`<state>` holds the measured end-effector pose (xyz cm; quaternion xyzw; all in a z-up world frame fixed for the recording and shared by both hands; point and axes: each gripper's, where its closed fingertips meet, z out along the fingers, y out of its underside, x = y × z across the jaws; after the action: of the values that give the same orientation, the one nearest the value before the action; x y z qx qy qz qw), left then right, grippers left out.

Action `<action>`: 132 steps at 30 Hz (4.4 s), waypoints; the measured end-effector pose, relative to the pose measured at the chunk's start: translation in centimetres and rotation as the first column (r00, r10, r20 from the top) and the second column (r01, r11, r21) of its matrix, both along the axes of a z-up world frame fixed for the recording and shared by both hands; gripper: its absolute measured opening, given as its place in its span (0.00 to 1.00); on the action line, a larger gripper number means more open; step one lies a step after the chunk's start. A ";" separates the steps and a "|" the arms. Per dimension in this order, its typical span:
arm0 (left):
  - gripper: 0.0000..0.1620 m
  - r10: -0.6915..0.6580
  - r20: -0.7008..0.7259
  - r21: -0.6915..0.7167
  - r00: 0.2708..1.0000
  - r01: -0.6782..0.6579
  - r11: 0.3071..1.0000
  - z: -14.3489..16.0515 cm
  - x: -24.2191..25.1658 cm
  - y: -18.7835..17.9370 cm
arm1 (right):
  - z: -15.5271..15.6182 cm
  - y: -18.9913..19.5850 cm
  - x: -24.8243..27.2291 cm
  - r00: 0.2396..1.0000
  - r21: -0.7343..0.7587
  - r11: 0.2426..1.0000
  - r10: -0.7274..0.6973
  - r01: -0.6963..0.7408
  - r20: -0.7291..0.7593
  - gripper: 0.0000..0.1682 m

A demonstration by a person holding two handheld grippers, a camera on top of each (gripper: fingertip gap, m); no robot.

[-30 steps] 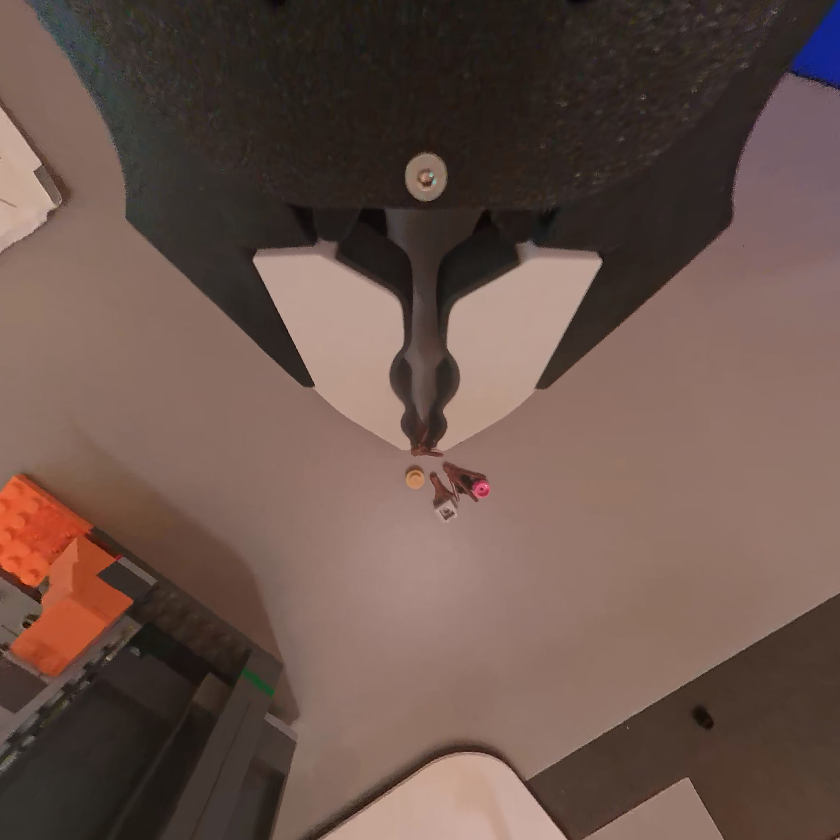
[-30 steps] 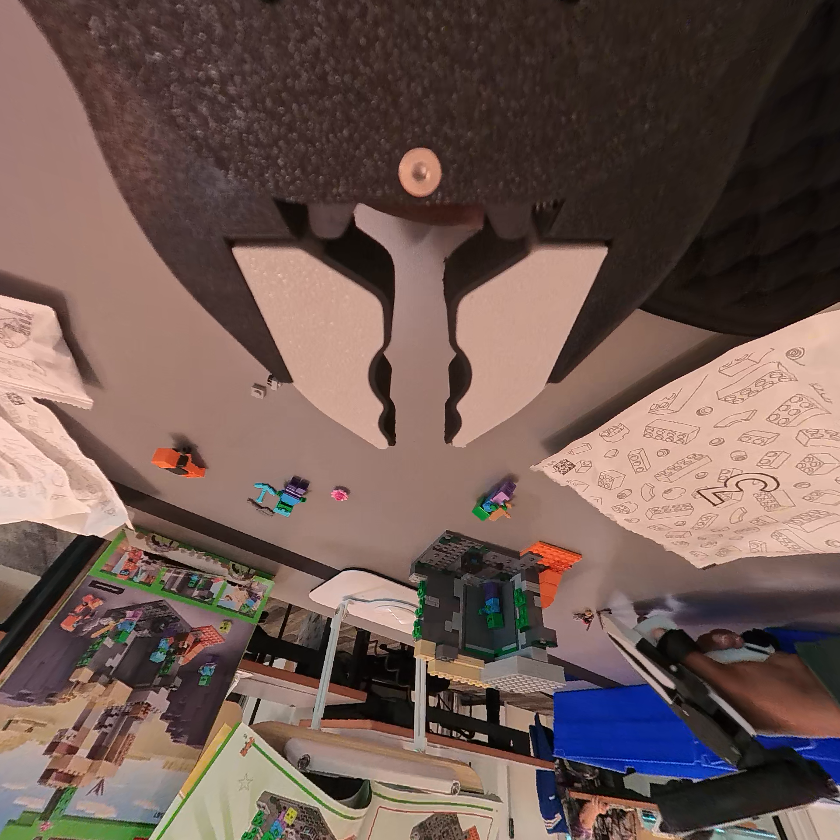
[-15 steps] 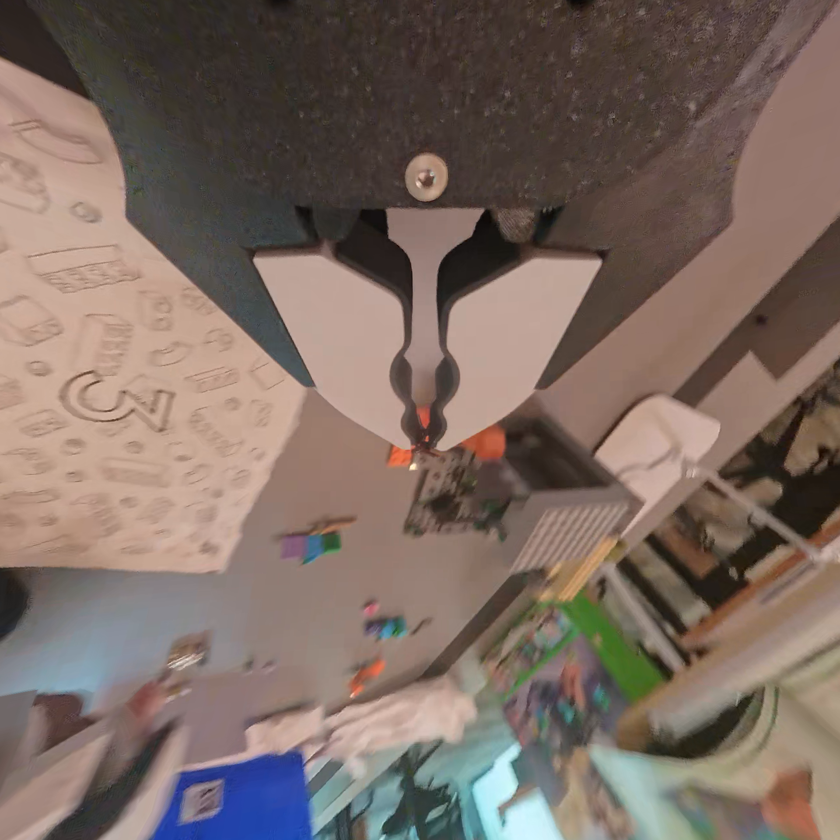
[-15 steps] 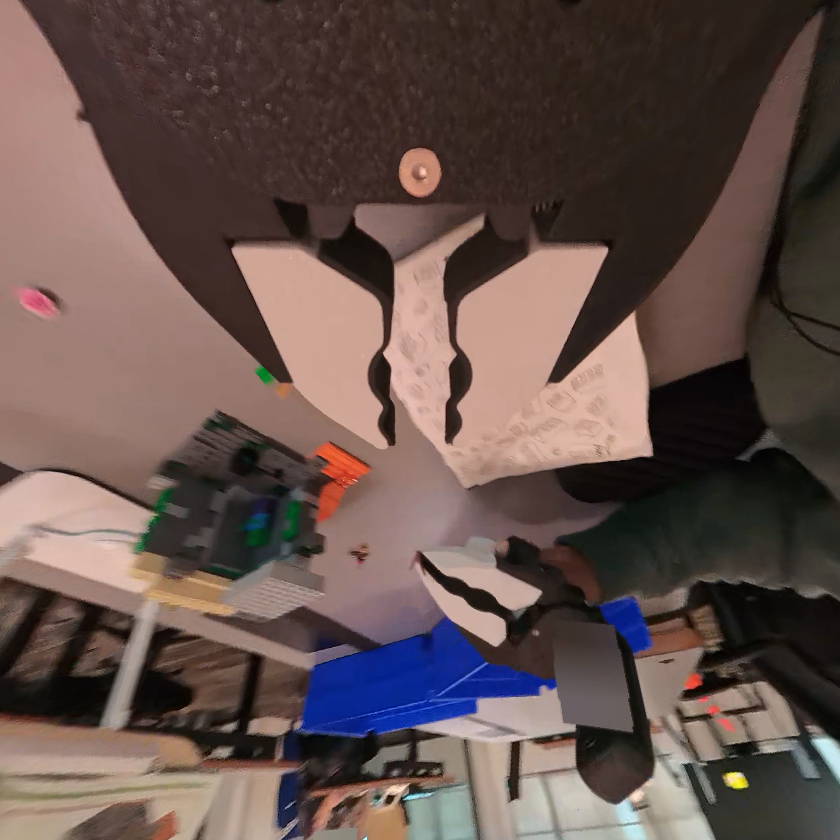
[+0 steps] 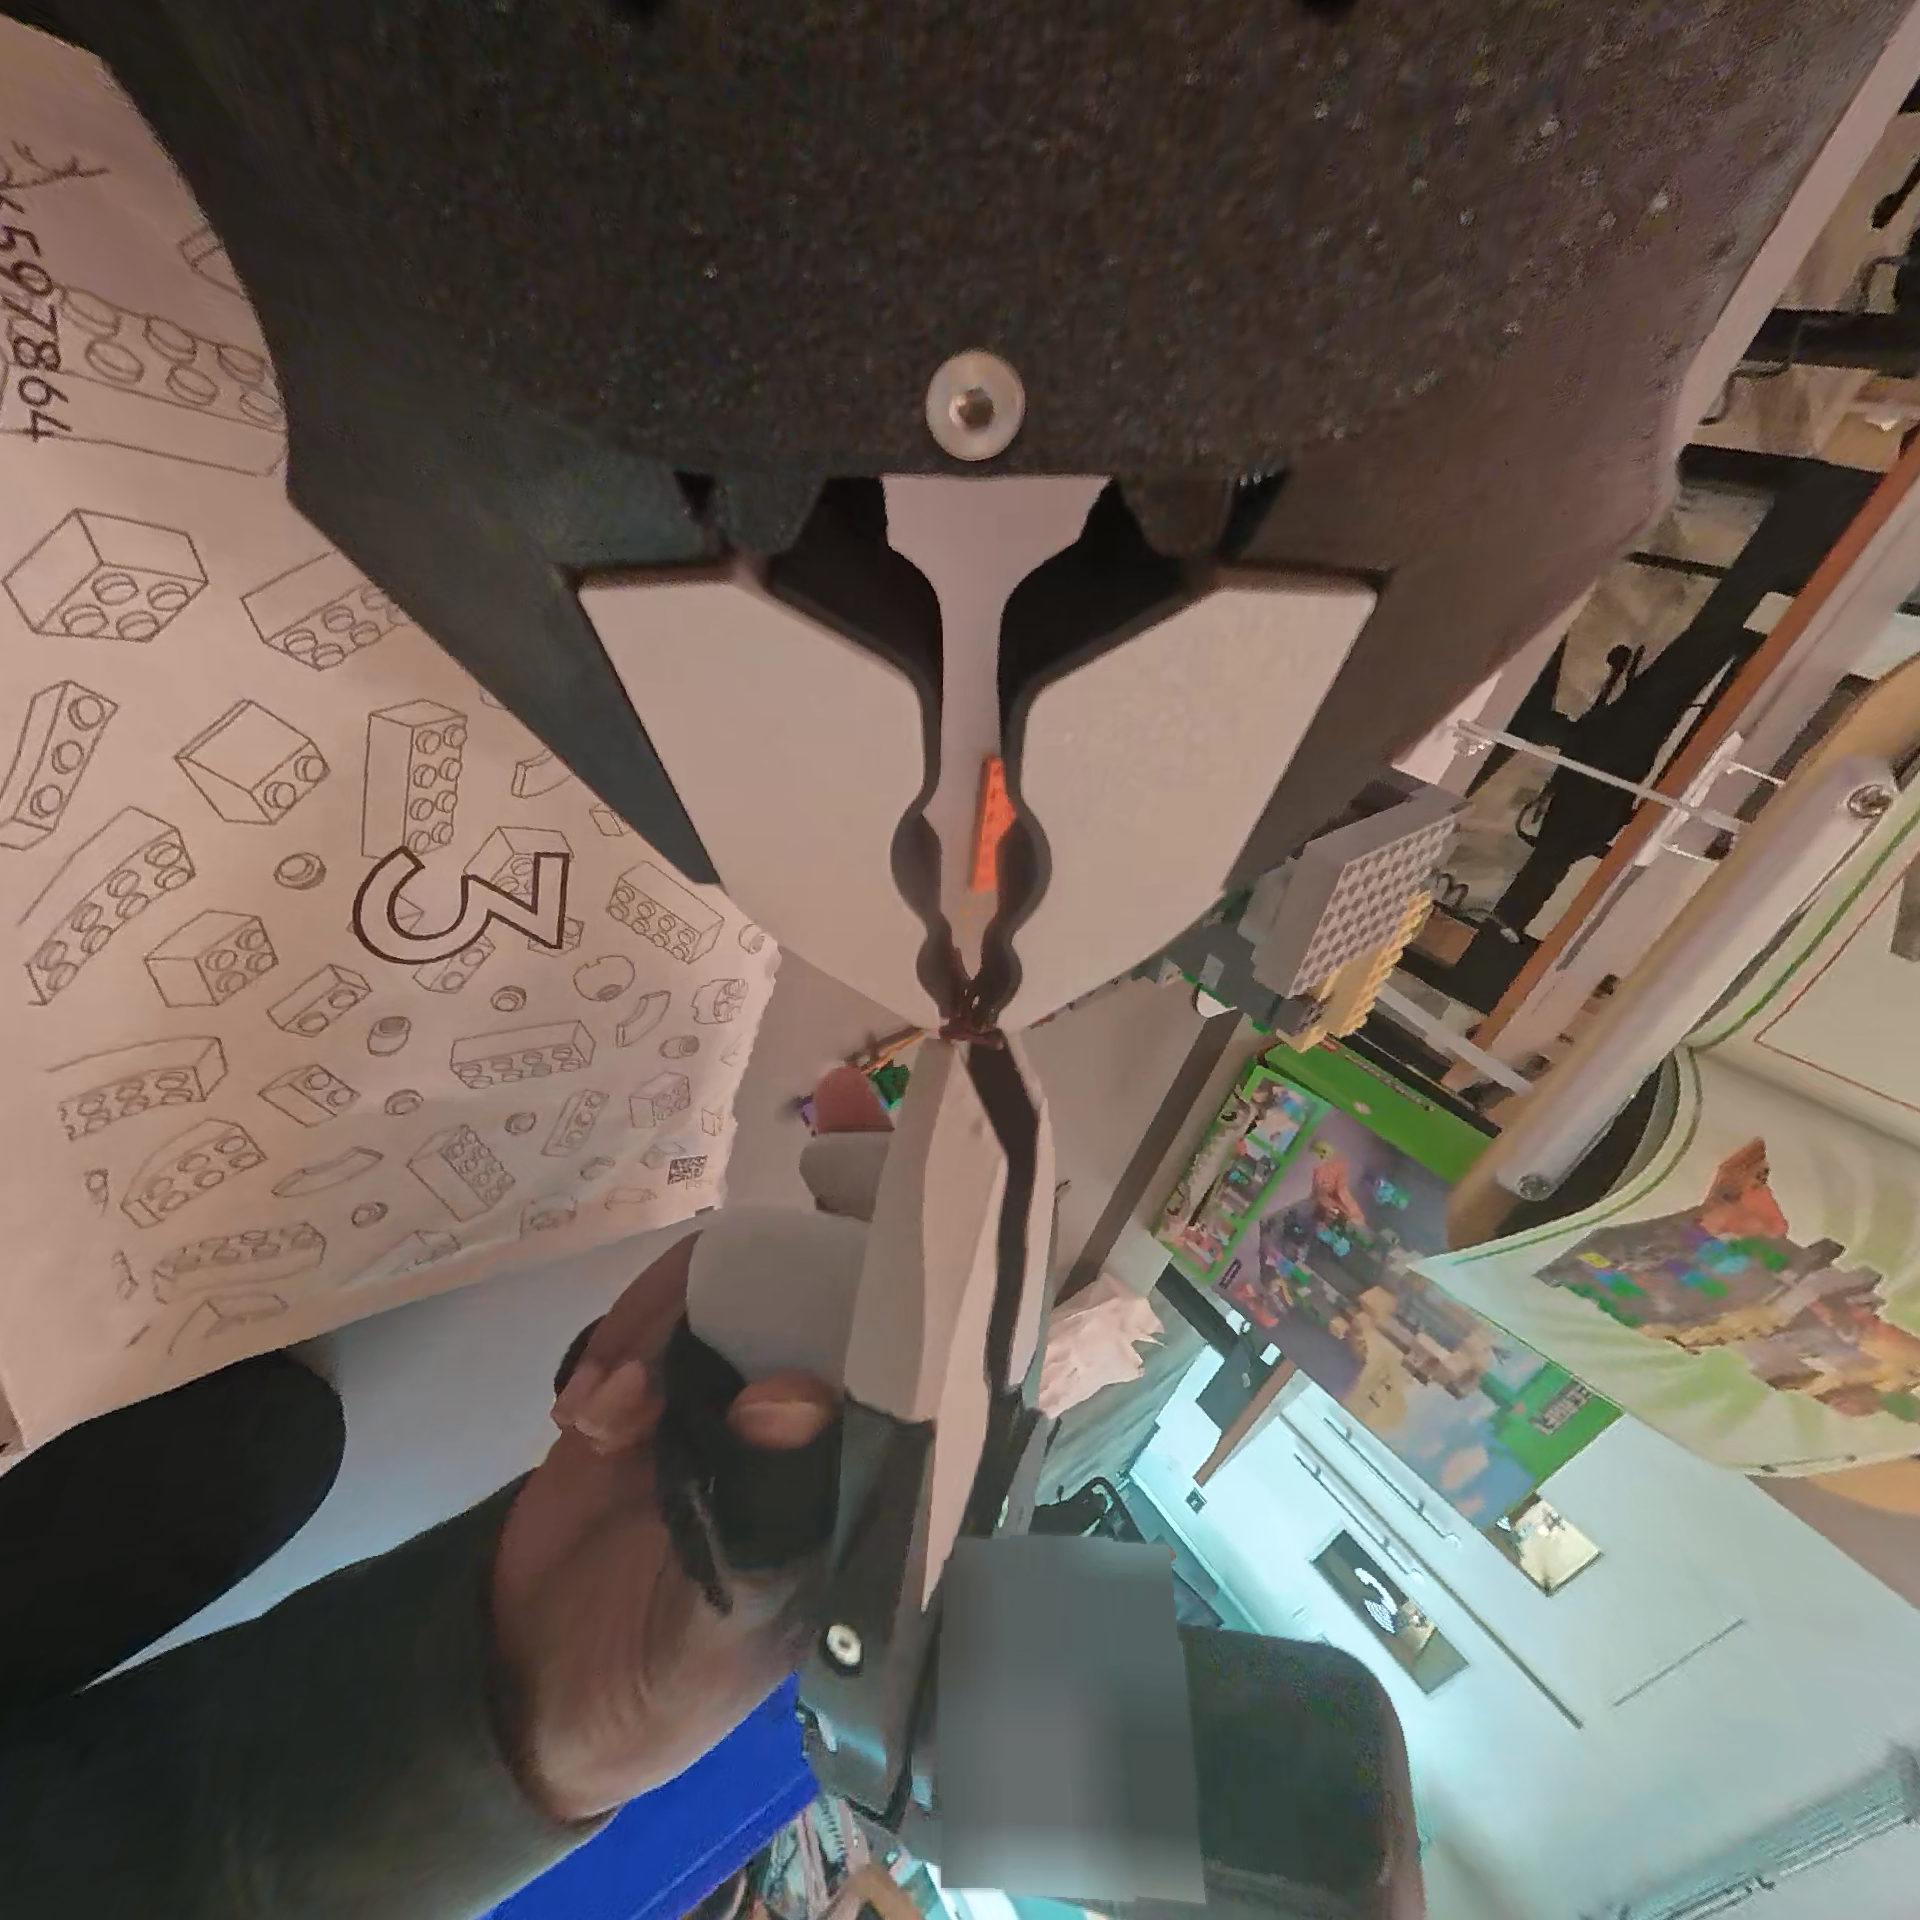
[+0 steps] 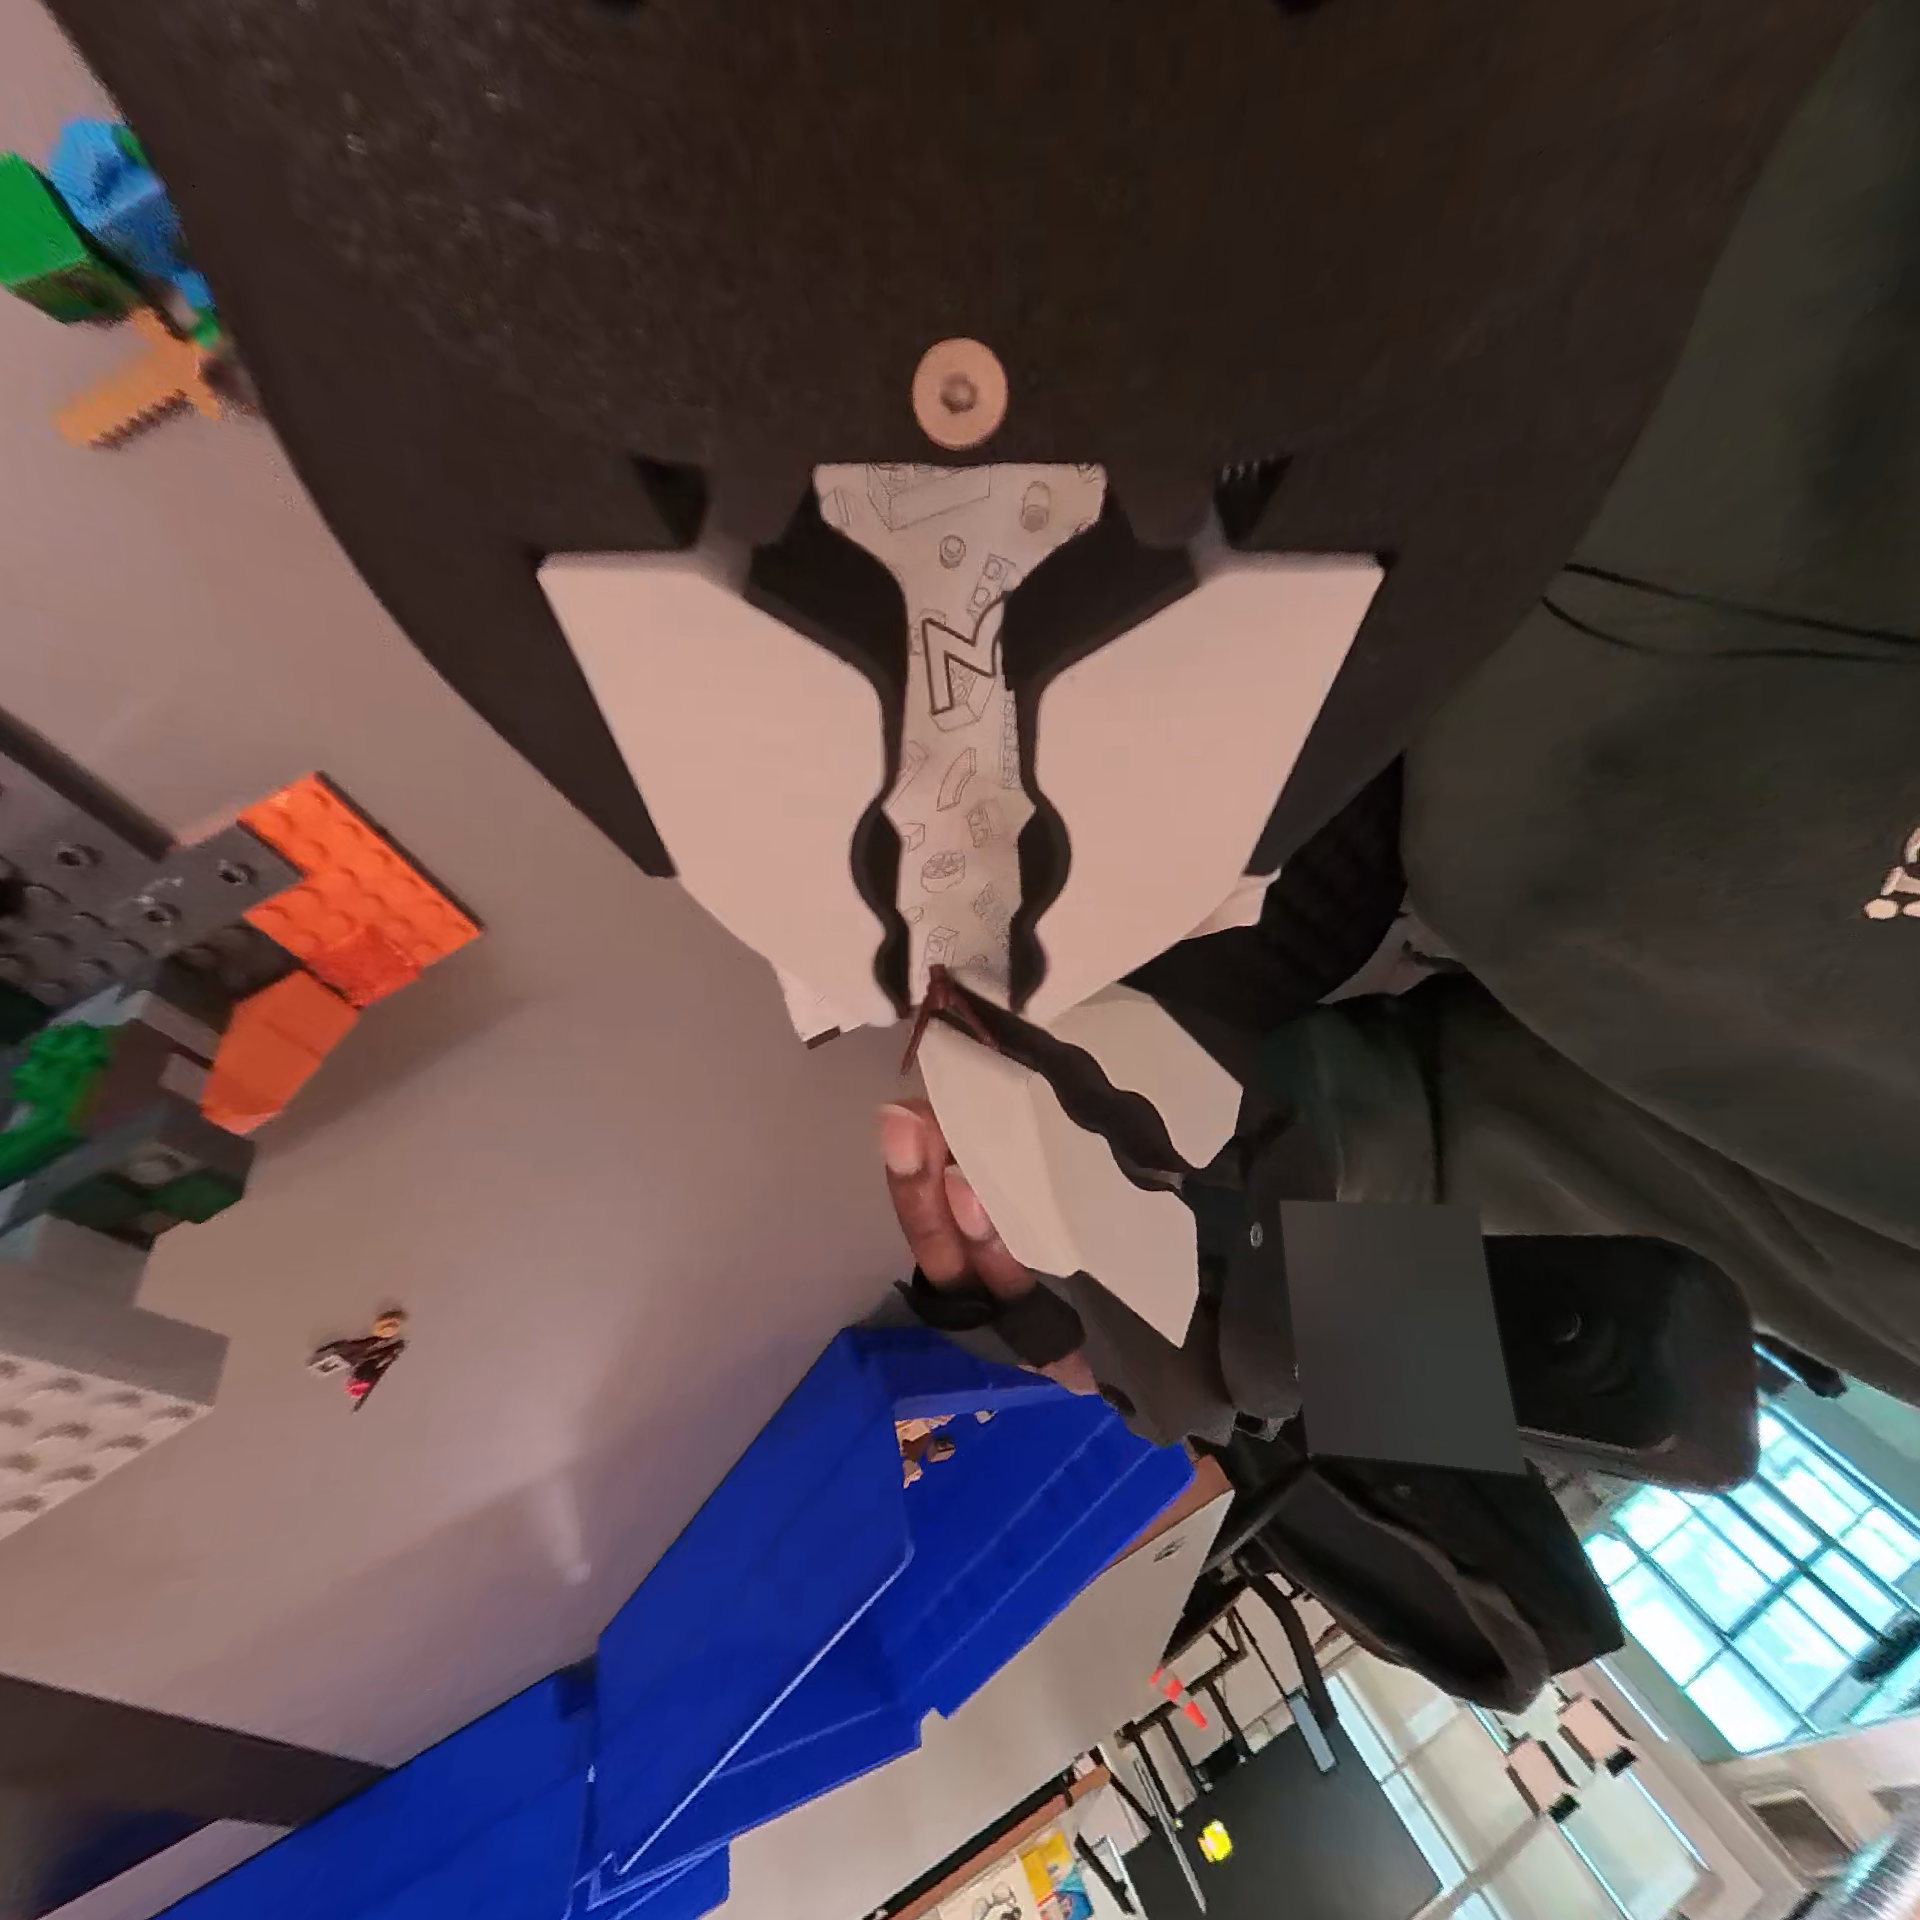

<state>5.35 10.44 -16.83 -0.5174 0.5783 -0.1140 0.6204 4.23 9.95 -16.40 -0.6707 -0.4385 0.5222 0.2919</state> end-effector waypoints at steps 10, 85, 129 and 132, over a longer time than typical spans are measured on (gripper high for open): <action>0.03 0.006 -0.038 0.059 0.999 -0.004 0.998 -0.5 0.4 -0.2 | -0.8 -0.1 0.5 0.999 -0.058 0.998 0.027 -0.028 -0.022 0.03; 0.25 0.653 -0.568 -0.356 0.501 -0.865 0.353 -2.4 -34.6 2.4 | -3.7 6.5 12.1 0.847 0.520 0.754 -0.522 0.401 0.105 0.11; 0.23 0.220 -0.604 -0.553 0.766 -0.602 0.576 -5.1 -14.7 12.5 | -5.2 6.4 11.8 0.843 0.540 0.761 -0.513 0.361 0.160 0.10; 0.25 0.203 -0.652 -0.560 0.730 -0.645 0.520 -7.0 -14.8 14.7 | -5.3 6.5 11.9 0.843 0.535 0.763 -0.514 0.362 0.162 0.10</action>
<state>-9.49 25.13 -23.84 -0.8670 0.4646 -0.0415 0.1754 16.13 16.43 -21.69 -0.7311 -0.4226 0.2037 0.4954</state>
